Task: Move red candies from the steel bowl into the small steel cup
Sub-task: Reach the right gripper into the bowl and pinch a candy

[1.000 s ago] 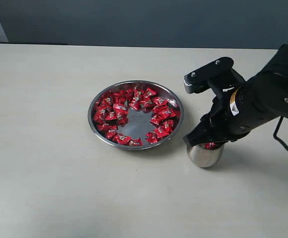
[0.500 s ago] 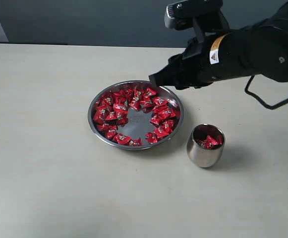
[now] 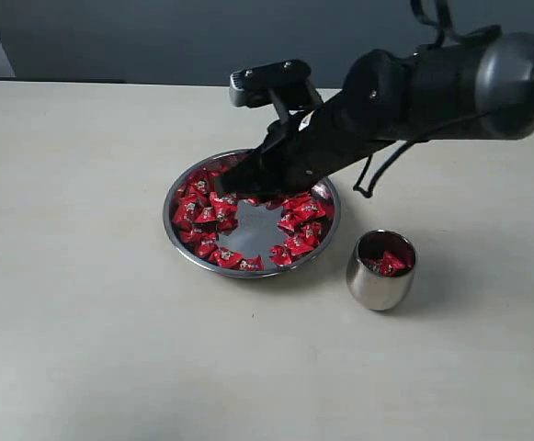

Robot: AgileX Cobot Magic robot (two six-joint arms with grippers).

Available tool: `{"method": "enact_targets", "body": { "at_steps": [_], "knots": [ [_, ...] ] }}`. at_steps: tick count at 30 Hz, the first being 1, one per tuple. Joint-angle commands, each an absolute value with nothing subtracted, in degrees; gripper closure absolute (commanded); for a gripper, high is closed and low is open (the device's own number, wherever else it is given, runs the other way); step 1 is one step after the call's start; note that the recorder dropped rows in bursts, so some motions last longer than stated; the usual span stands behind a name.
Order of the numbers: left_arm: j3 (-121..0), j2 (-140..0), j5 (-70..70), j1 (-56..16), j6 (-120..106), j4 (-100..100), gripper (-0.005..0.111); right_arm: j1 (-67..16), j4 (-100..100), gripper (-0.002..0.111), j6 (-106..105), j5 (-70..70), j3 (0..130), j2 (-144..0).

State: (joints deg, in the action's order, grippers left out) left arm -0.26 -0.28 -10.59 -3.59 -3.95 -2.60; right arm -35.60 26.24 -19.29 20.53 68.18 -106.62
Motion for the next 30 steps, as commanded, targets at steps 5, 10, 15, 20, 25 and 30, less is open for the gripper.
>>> {"method": "enact_targets", "body": {
  "at_steps": [5,10,15,20,25,30],
  "knots": [
    [0.00,0.00,-10.31,-3.56,-3.91,-2.67,0.105,-35.47,31.70,0.072,-23.55,25.02,78.14,-116.87],
    [0.00,0.00,-10.31,-3.56,-3.91,-2.67,0.105,-35.47,31.92,0.072,-23.55,27.94,83.01,-121.53],
    [0.00,0.00,-10.31,-3.56,-3.91,-2.67,0.105,-35.47,32.07,0.072,-23.55,28.06,84.83,-125.11],
    [0.00,0.00,-10.31,-3.56,-3.91,-2.67,0.105,-35.47,32.62,0.072,-23.55,27.16,84.92,-127.21],
    [0.00,0.00,-10.31,-3.56,-3.91,-2.67,0.105,-35.47,33.07,0.072,-23.55,25.59,84.92,-128.45],
    [0.00,0.00,-10.31,-3.56,-3.91,-2.67,0.105,-35.47,33.07,0.094,-23.55,25.73,84.92,-128.22]
  ]
}}
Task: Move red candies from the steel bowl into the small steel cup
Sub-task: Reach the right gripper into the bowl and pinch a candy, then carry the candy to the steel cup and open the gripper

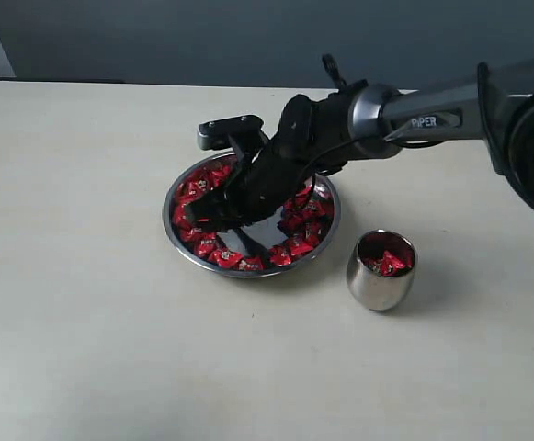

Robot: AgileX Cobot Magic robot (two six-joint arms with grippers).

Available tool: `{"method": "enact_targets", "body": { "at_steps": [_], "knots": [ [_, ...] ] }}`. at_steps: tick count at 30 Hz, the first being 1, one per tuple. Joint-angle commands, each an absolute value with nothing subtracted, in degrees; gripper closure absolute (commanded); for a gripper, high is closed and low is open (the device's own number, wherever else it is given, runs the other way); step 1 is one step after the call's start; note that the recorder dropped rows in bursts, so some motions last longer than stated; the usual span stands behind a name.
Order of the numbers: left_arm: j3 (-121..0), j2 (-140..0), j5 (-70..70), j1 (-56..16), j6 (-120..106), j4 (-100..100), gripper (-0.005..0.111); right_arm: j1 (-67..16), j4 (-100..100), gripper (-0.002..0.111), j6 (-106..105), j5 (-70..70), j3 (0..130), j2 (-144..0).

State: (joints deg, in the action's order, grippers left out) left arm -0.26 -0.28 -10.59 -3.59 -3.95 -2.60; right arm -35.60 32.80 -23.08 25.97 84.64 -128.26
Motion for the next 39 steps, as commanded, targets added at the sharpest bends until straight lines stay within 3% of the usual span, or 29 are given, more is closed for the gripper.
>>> {"method": "enact_targets", "body": {
  "at_steps": [1,3,18,32,39],
  "knots": [
    [0.00,0.00,-10.31,-3.56,-3.91,-2.67,0.105,-35.47,33.07,0.101,-23.55,25.75,84.92,-127.97],
    [0.00,0.00,-10.31,-3.56,-3.91,-2.67,0.105,-35.47,32.95,0.109,-23.55,26.38,84.92,-127.46],
    [0.00,0.00,-10.31,-3.56,-3.91,-2.67,0.105,-35.47,26.13,0.109,-20.85,37.78,83.69,-115.24],
    [0.00,0.00,-10.31,-3.56,-3.91,-2.67,0.105,-35.35,3.58,0.109,-0.34,30.72,55.64,-81.92],
    [0.00,0.00,-10.31,-3.56,-3.91,-2.67,0.105,-35.35,-15.57,0.109,19.13,33.87,47.12,-76.94]
  ]
}}
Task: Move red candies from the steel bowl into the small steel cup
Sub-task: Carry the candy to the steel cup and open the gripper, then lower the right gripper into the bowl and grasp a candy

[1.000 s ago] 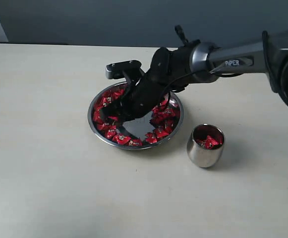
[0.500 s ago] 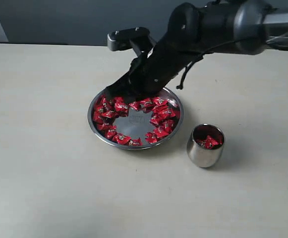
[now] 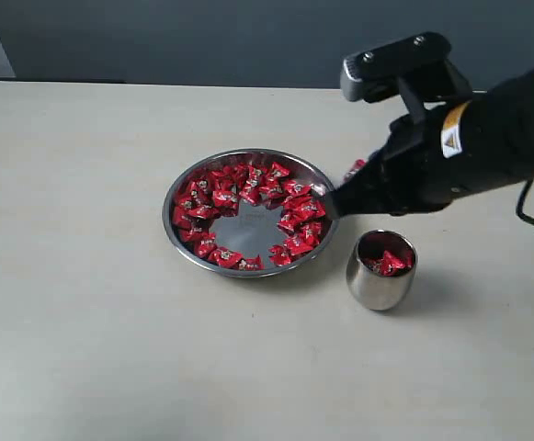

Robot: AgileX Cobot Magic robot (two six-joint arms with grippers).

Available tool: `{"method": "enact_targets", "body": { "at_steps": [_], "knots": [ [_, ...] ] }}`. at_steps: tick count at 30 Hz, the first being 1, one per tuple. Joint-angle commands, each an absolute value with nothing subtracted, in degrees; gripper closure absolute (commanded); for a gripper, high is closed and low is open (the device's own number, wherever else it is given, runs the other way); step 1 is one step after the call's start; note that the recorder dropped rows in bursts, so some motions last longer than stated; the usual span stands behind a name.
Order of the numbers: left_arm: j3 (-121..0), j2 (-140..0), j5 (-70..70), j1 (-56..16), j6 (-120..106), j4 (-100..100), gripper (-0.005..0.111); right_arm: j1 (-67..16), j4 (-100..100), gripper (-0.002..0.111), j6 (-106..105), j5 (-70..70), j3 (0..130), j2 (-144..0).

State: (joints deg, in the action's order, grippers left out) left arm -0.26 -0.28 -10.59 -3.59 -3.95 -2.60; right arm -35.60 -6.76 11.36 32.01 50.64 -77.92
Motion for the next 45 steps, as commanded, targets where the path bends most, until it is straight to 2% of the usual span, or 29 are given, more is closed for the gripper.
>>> {"method": "enact_targets", "body": {
  "at_steps": [1,14,16,19,22,26,38,45],
  "knots": [
    [0.00,0.00,-10.31,-3.56,-3.91,-2.67,0.105,-35.35,-16.00,0.109,19.13,33.87,46.45,-77.04],
    [0.00,0.00,-10.31,-3.56,-3.91,-2.67,0.105,-35.35,-16.45,0.109,19.23,33.06,44.28,-80.98],
    [0.00,0.00,-10.31,-3.56,-3.91,-2.67,0.105,-35.35,-16.45,0.102,19.23,33.30,44.28,-80.96],
    [0.00,0.00,-10.31,-3.56,-3.91,-2.67,0.105,-35.35,-16.81,0.081,19.23,33.66,44.28,-80.96],
    [0.00,0.00,-10.31,-3.56,-3.91,-2.67,0.105,-35.35,-17.93,0.080,19.23,30.68,44.50,-80.96],
    [0.00,0.00,-10.31,-3.56,-3.91,-2.67,0.105,-35.48,-10.20,0.080,15.33,20.41,47.74,-81.12],
    [0.00,0.00,-10.31,-3.56,-3.91,-2.67,0.105,-35.48,5.56,0.080,-1.05,16.26,60.55,-95.93],
    [0.00,0.00,-10.31,-3.56,-3.91,-2.67,0.105,-35.48,18.96,0.065,-15.41,23.42,74.94,-110.82]
  ]
}}
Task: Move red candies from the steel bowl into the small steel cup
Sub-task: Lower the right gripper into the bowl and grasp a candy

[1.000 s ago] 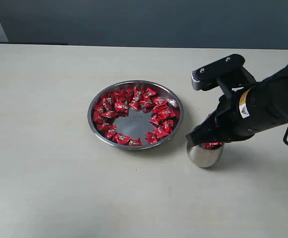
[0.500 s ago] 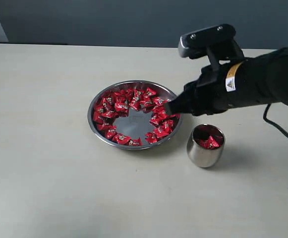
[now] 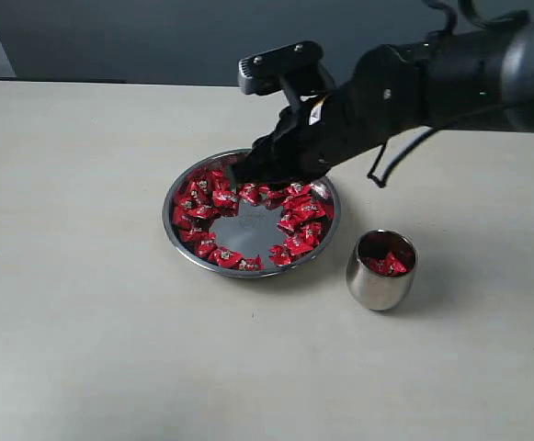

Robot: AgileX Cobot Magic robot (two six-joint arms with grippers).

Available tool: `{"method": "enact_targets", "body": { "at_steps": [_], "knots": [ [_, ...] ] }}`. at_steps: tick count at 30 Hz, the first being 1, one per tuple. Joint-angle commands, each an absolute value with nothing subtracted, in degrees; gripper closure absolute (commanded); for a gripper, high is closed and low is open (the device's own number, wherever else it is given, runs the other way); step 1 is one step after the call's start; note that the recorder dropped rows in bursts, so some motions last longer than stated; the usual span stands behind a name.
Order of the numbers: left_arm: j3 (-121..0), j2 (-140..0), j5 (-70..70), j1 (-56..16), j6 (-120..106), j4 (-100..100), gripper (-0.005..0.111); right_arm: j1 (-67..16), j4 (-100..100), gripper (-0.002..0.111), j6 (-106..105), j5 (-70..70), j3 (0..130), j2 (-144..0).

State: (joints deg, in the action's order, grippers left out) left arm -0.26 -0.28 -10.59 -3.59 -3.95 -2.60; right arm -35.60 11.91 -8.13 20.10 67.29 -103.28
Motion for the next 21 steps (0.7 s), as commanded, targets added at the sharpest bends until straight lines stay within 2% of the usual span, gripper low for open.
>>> {"method": "enact_targets", "body": {
  "at_steps": [1,9,16,18,21],
  "knots": [
    [0.00,0.00,-10.31,-3.56,-3.91,-2.67,0.105,-35.48,19.20,0.065,-15.41,23.43,76.66,-112.50],
    [0.00,0.00,-10.31,-3.56,-3.91,-2.67,0.105,-35.48,21.78,0.065,-15.41,27.51,92.28,-128.16],
    [0.00,0.00,-10.31,-3.56,-3.91,-2.67,0.105,-35.48,22.82,0.066,-15.41,29.51,94.64,-132.73],
    [0.00,0.00,-10.31,-3.56,-3.91,-2.67,0.105,-35.48,22.82,0.070,-15.41,30.18,94.64,-133.10],
    [0.00,0.00,-10.31,-3.56,-3.91,-2.67,0.105,-35.48,22.64,0.085,-15.41,31.10,94.64,-133.16]
  ]
}}
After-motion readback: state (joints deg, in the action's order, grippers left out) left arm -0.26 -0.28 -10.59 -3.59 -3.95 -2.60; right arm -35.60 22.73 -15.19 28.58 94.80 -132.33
